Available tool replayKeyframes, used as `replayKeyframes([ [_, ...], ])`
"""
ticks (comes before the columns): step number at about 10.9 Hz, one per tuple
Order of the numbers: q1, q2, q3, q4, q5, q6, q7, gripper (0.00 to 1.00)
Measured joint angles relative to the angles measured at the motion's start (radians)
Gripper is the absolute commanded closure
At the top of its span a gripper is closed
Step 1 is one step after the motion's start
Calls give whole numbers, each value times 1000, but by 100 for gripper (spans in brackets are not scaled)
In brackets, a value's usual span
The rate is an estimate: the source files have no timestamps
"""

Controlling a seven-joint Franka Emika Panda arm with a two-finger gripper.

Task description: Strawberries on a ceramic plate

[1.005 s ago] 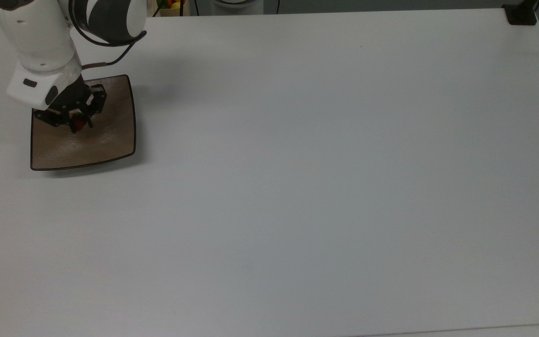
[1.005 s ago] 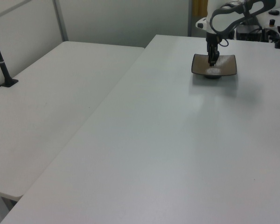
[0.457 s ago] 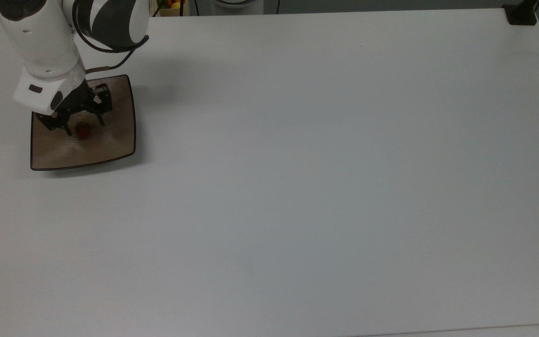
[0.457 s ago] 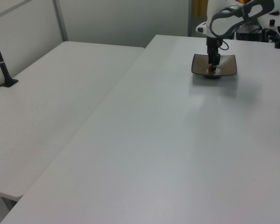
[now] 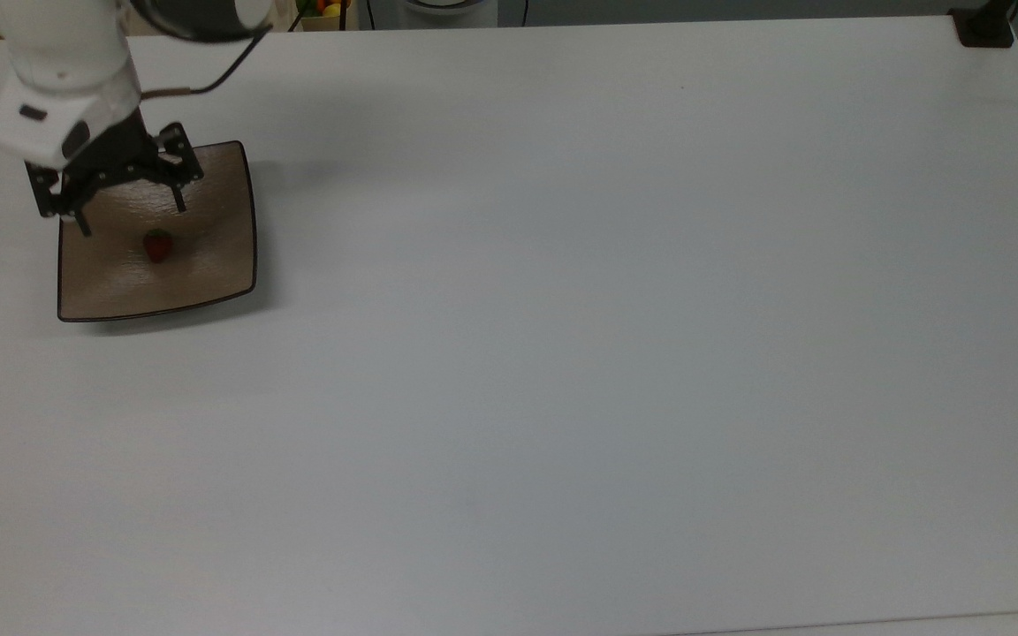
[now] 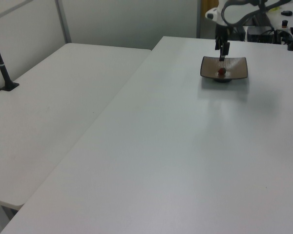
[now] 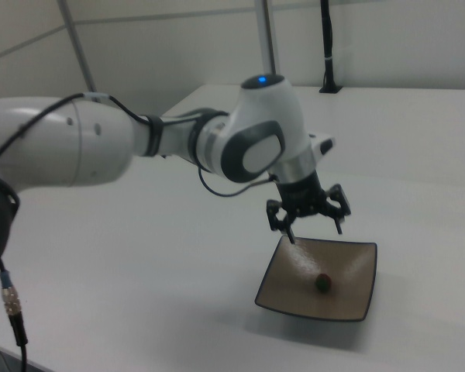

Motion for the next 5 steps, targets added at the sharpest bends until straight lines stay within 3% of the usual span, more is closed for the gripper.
replayKeyframes([
  [5, 90, -229, 13, 36, 17, -338, 167, 0],
])
